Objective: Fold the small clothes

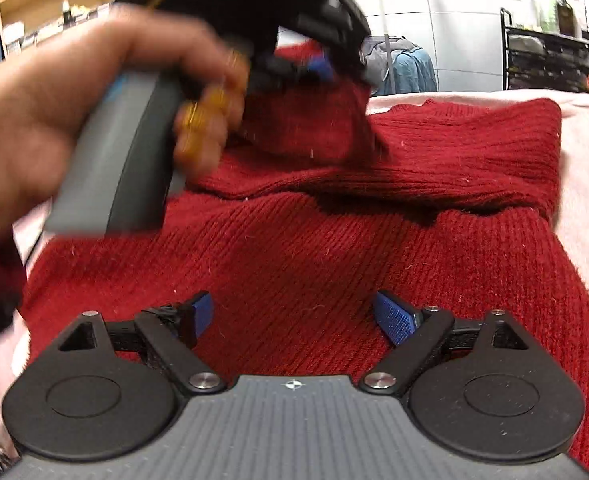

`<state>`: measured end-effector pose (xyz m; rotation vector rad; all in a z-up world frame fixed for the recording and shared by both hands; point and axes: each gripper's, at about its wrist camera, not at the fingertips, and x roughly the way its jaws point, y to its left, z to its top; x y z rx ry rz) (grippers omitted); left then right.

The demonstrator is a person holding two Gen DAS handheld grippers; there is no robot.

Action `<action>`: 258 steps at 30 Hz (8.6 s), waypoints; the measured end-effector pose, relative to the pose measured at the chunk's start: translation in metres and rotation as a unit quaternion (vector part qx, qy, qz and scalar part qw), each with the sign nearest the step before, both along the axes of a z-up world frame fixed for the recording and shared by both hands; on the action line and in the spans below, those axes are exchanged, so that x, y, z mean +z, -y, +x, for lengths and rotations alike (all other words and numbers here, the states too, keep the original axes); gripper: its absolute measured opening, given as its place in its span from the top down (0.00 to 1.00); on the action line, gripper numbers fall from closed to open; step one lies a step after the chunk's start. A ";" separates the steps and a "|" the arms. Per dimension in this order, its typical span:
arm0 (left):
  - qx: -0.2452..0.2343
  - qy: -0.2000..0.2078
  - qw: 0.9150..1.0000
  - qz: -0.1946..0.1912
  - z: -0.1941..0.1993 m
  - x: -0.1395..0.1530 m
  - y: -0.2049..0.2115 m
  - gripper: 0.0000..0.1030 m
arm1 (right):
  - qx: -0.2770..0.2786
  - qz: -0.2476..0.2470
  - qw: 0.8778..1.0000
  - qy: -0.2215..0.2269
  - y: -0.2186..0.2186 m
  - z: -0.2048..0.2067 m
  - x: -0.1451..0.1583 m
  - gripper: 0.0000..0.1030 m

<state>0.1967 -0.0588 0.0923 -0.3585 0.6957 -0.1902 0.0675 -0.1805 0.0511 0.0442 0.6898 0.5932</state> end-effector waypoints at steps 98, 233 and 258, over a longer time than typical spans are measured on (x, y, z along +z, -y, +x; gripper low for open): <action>0.079 -0.055 0.968 0.232 0.001 -0.032 -0.091 0.02 | -0.033 -0.080 0.994 0.069 0.019 0.093 0.077 0.14; 0.006 0.003 0.999 0.051 -0.072 0.006 -0.197 0.82 | -0.025 -0.032 0.991 0.128 0.071 0.038 0.103 0.84; 0.088 -0.056 0.984 0.141 0.113 -0.033 -0.171 0.79 | -0.184 -0.249 0.939 0.148 0.041 0.205 0.036 0.89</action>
